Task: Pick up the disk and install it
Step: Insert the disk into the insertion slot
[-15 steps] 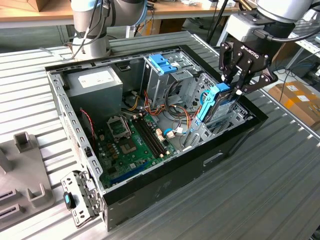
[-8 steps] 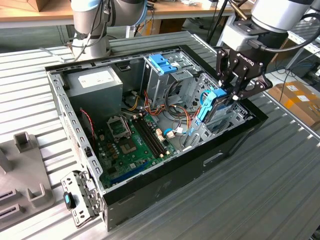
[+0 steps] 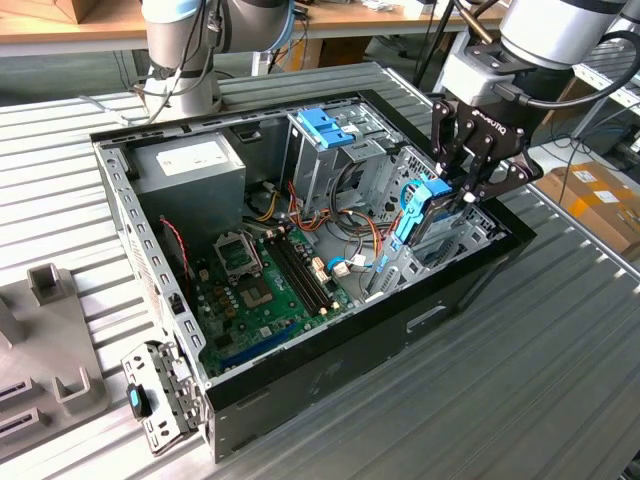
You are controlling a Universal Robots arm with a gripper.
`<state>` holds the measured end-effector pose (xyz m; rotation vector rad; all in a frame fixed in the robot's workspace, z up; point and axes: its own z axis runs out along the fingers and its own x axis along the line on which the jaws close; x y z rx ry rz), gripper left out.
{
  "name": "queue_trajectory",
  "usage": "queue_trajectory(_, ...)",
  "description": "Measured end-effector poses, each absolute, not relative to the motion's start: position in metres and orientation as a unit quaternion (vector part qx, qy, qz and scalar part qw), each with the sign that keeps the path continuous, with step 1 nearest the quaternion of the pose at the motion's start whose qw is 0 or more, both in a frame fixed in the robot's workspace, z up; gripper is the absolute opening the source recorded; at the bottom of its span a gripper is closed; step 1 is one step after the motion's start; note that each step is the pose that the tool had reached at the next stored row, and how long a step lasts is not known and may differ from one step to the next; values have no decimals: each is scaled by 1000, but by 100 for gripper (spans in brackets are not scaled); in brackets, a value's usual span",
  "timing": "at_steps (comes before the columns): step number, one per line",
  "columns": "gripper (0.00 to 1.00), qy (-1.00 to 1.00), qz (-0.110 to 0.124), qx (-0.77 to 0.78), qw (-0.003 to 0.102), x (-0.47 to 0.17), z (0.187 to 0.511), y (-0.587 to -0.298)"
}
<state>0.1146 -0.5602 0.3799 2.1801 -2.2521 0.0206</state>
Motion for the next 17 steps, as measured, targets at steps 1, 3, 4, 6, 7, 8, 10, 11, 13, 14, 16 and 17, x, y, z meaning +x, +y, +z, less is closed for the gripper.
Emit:
queue_trajectory(1,35,-718,7,696,4,115,380,-560)
queue_trajectory(3,35,-718,7,695,4,115,380,-560)
queue_trajectory(4,35,-718,7,695,4,115,380,-560)
queue_trajectory(6,35,-718,7,696,4,115,380,-560)
queue_trajectory(7,35,-718,7,696,4,115,380,-560)
queue_trajectory(8,35,-718,7,696,4,115,380,-560)
queue_trajectory(10,35,-718,6,696,3,115,378,-560)
queue_trajectory(11,35,-718,6,696,3,115,377,-560)
queue_trajectory(13,35,-718,7,696,3,115,374,-560)
queue_trajectory(14,35,-718,7,696,4,115,371,-560)
queue_trajectory(16,35,-718,7,696,4,115,367,-560)
queue_trajectory(17,35,-718,6,696,3,115,363,-560)
